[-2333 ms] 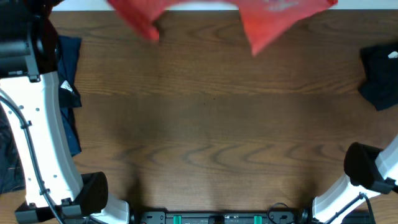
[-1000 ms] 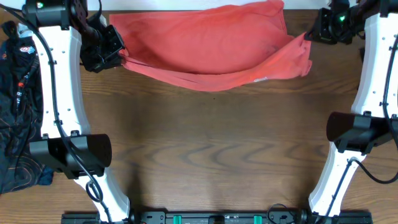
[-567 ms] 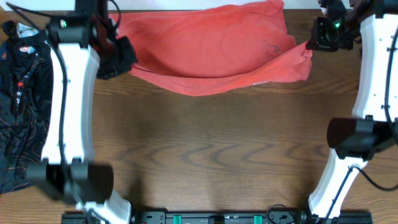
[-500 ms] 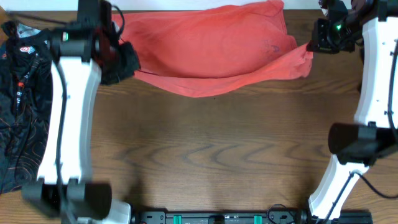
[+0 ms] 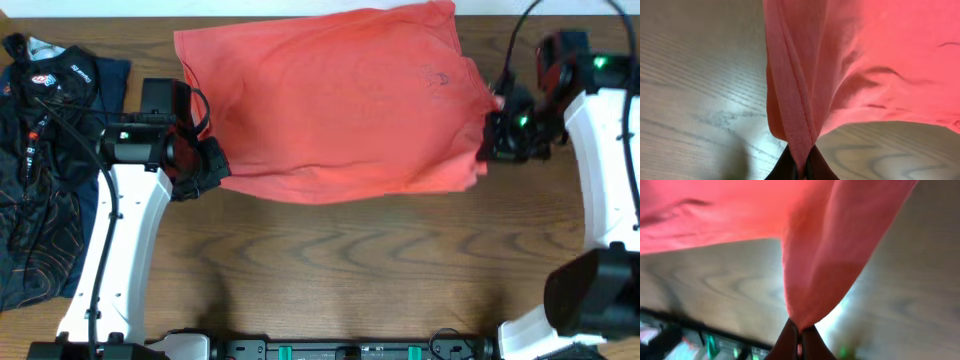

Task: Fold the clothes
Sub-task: 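Lower the held shirt onto the table with both grippers, then pull the shirt toward the front with both grippers to flatten it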

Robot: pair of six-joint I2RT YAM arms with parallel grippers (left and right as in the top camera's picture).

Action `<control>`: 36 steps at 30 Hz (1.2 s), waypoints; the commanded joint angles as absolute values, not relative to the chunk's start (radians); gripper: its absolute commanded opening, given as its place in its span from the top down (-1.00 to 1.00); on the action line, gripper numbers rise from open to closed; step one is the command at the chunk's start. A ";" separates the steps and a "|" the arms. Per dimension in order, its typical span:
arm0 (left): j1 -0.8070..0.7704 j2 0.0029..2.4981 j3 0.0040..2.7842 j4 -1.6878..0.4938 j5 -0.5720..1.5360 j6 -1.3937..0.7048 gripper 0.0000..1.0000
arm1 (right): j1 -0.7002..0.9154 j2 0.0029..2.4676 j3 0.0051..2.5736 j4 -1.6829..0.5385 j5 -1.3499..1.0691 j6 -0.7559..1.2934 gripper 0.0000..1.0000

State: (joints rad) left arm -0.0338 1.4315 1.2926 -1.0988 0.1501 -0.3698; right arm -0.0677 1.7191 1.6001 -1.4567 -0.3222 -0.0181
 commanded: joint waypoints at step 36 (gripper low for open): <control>0.033 1.054 0.797 -0.875 -0.071 -0.556 0.88 | -0.495 1.400 1.027 -1.149 -0.276 0.231 0.97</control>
State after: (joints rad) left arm 0.0059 1.0588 0.7990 -0.8845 -0.0151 -0.5339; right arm -0.4690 1.4441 1.0286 -1.1416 -0.2783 0.2123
